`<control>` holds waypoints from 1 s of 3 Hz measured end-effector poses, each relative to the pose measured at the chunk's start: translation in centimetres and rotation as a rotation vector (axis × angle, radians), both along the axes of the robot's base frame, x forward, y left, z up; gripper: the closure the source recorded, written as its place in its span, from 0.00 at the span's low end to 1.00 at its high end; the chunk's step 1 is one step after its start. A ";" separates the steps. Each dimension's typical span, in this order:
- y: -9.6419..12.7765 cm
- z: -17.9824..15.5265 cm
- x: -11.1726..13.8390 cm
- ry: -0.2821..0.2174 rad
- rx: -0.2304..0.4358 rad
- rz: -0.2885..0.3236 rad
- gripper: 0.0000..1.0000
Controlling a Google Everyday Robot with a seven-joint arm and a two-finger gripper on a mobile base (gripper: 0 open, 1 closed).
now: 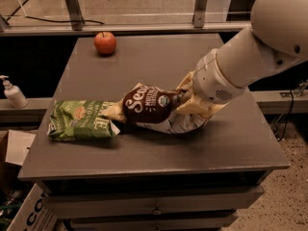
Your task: Move brown chip bag near green jalapeno chip bag
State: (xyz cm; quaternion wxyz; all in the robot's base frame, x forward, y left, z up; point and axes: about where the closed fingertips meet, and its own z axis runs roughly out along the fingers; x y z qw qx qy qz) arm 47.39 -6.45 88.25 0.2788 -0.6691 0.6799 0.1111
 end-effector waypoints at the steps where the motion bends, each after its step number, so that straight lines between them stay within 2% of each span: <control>1: -0.1 -0.2 -0.2 0.007 -0.007 -0.005 0.36; 2: -0.1 -0.4 -0.4 0.016 -0.010 -0.005 0.13; 3: -0.5 -0.1 -0.6 0.026 -0.007 -0.003 0.00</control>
Offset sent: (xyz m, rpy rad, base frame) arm -0.0046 -0.0043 -0.0056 -0.0105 0.0260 -0.0122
